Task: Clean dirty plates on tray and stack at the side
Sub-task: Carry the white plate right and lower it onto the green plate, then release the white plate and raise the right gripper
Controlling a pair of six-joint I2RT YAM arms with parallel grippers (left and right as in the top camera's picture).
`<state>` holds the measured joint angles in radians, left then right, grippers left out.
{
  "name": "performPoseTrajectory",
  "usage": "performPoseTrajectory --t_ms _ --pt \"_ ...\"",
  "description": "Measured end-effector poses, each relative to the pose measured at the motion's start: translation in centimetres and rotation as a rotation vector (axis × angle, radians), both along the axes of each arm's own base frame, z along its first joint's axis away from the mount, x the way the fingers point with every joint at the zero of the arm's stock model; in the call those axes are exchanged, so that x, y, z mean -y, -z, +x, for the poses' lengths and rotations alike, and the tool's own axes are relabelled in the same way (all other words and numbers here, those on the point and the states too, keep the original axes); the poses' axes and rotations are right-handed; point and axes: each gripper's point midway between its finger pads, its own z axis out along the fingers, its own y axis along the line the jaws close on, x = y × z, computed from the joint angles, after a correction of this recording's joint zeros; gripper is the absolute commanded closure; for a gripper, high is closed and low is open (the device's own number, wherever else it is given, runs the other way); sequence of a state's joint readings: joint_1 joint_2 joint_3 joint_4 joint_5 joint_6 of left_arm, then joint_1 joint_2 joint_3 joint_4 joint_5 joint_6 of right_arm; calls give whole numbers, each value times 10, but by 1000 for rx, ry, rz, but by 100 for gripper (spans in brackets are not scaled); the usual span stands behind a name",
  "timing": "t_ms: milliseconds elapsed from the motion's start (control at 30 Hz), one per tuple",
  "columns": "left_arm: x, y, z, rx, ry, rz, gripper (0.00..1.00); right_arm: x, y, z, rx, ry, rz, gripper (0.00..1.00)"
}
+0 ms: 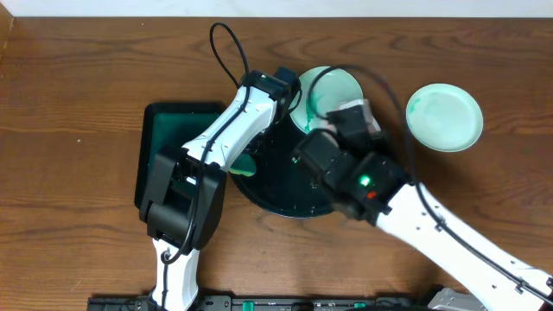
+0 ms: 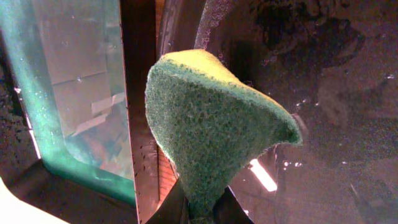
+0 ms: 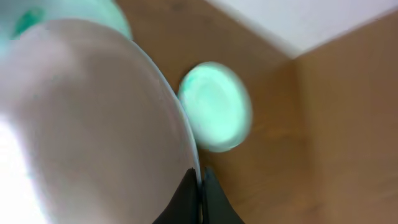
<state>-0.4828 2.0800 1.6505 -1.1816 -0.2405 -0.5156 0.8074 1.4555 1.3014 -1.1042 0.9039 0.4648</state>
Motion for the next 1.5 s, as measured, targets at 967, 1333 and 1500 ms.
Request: performPoseTrajectory --t_ms 967,1333,1500 --pt "-1 0 -2 -6 0 3 93 266 77 24 -35 975 716 99" --pt "-1 0 -2 -9 0 4 93 263 172 53 -242 970 740 99" --pt "-1 0 -4 -15 0 5 93 263 186 58 -255 963 745 57"
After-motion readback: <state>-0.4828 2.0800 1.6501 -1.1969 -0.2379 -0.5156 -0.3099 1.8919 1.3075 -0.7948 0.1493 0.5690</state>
